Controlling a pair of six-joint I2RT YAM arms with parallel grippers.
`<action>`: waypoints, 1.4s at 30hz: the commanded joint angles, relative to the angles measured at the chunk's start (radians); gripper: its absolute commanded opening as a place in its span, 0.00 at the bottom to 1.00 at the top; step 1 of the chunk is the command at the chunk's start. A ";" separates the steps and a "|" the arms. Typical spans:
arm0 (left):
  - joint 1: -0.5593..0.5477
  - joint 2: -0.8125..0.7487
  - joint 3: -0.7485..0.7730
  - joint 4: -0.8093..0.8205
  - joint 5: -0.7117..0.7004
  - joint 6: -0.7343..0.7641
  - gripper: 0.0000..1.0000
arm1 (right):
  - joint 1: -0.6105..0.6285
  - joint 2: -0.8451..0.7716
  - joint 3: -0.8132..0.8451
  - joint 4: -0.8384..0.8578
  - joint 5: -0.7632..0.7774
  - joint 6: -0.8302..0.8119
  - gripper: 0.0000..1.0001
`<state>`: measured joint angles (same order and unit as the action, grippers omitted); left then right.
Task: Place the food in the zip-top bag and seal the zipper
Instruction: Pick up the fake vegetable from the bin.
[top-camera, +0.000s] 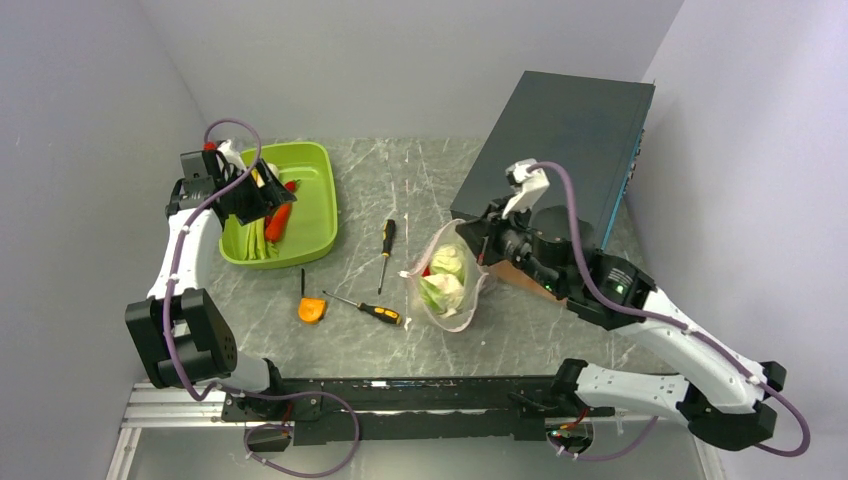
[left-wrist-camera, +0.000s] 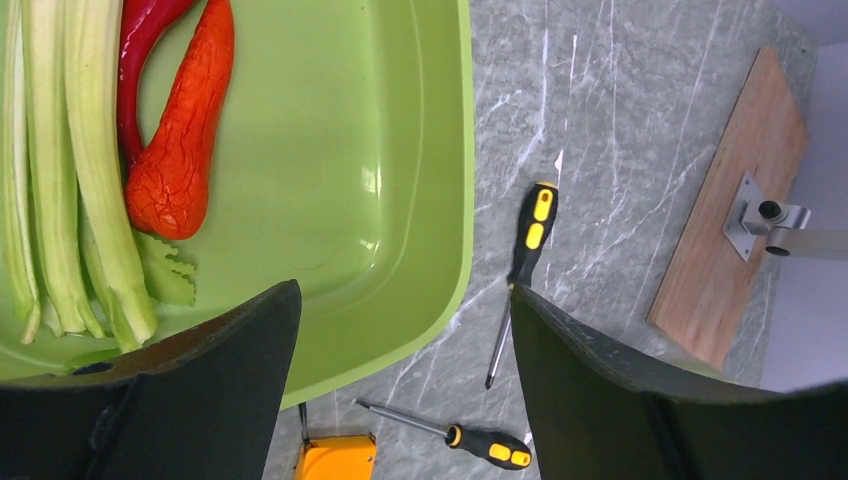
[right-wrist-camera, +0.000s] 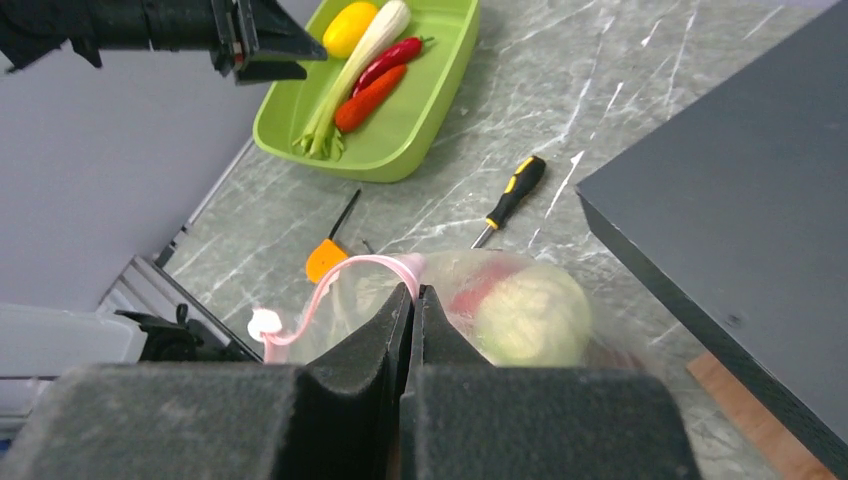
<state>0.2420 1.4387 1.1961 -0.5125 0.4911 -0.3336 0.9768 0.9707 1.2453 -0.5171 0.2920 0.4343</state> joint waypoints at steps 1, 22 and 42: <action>0.005 -0.045 0.002 0.017 -0.060 0.035 0.79 | 0.007 -0.059 0.007 0.043 0.024 0.043 0.00; -0.115 0.455 0.454 -0.359 -0.448 0.266 0.71 | 0.029 0.141 -0.196 0.428 -0.239 -0.020 0.00; -0.183 0.584 0.437 -0.370 -0.656 0.311 0.67 | 0.016 0.047 -0.219 0.348 -0.239 -0.002 0.00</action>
<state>0.0631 1.9835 1.6192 -0.8524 -0.1558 -0.0399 0.9947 1.0618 1.0229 -0.2092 0.0681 0.4126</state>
